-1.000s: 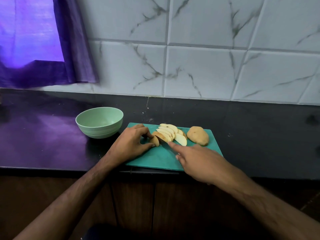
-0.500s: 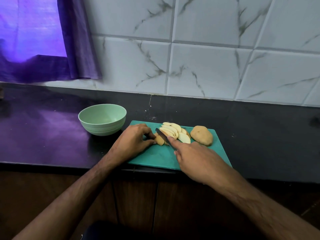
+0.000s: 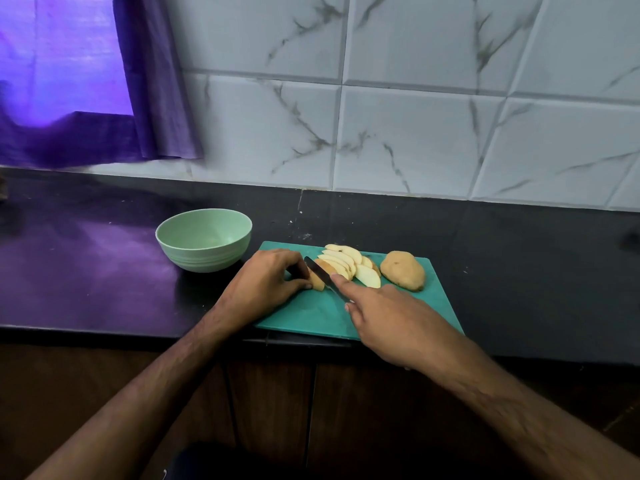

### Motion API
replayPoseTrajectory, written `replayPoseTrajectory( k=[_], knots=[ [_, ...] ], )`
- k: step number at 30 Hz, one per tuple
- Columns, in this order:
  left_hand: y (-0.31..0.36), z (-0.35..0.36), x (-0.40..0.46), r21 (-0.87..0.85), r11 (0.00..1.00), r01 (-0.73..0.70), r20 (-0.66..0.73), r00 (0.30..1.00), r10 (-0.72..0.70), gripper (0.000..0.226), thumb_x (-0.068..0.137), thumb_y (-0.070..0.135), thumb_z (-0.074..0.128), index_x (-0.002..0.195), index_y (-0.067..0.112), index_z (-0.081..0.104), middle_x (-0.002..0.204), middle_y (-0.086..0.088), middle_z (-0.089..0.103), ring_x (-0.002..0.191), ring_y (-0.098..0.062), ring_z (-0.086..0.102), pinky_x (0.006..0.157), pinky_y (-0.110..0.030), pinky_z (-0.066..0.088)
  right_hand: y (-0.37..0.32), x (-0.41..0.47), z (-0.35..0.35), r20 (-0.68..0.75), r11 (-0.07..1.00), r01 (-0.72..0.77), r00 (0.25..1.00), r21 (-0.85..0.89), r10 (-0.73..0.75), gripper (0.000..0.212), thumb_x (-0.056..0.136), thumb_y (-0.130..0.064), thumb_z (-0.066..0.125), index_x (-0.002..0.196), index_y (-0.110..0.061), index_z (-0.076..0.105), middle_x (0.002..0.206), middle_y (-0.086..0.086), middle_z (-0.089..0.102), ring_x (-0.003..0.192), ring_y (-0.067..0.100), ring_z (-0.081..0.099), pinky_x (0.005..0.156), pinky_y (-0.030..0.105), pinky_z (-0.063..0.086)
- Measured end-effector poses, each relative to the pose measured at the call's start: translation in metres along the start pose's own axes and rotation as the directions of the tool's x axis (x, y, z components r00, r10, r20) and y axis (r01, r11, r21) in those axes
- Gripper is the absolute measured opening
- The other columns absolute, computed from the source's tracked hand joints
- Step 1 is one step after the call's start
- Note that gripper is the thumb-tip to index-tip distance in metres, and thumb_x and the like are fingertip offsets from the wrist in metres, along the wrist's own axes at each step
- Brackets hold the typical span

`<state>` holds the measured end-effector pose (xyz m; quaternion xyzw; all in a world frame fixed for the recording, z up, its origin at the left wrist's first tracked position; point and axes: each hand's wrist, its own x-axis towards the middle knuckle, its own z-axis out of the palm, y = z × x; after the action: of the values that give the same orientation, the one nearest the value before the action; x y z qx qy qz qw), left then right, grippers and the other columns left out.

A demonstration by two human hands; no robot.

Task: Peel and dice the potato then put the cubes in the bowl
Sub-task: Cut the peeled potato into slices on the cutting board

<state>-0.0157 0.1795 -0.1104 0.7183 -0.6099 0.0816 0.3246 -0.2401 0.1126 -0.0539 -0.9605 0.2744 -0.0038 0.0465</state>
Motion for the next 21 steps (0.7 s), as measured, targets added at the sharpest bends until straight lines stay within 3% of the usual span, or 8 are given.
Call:
replayPoseTrajectory(
  k=[11,18,21],
  knots=[
    [0.0,0.0,0.001,-0.058,0.998,0.02,-0.022,1.0,-0.022,0.01,0.078,0.028,0.088,0.085,0.027,0.082,0.083,0.017,0.074,0.079,0.003,0.066,0.074,-0.014,0.05,-0.001,0.005,0.007,0.012,1.0,0.01,1.0,0.003,-0.01,0.055,0.111,-0.035,0.028,0.16,-0.043,0.004,0.08,-0.006,0.048,0.065,0.007,0.044,0.054,0.025,0.034],
    [0.0,0.0,0.0,-0.038,0.999,-0.022,-0.04,0.999,0.02,0.01,0.076,0.024,0.089,0.082,0.025,0.081,0.083,0.014,0.076,0.075,0.002,0.066,0.072,-0.015,0.049,-0.009,0.026,0.008,0.063,0.998,-0.019,0.998,0.063,0.015,0.059,0.11,-0.026,0.031,0.16,-0.043,0.007,0.082,-0.007,0.037,0.063,0.01,0.043,0.068,0.037,0.05],
    [0.003,-0.002,-0.002,-0.023,0.999,-0.049,-0.052,0.998,0.047,0.01,0.076,0.022,0.09,0.081,0.023,0.081,0.084,0.013,0.076,0.075,0.003,0.065,0.072,-0.016,0.05,-0.009,0.021,0.009,0.075,0.997,-0.007,0.997,0.077,0.001,0.057,0.111,-0.029,0.029,0.161,-0.042,0.006,0.086,-0.004,0.044,0.06,0.01,0.043,0.068,0.037,0.053]
  ],
)
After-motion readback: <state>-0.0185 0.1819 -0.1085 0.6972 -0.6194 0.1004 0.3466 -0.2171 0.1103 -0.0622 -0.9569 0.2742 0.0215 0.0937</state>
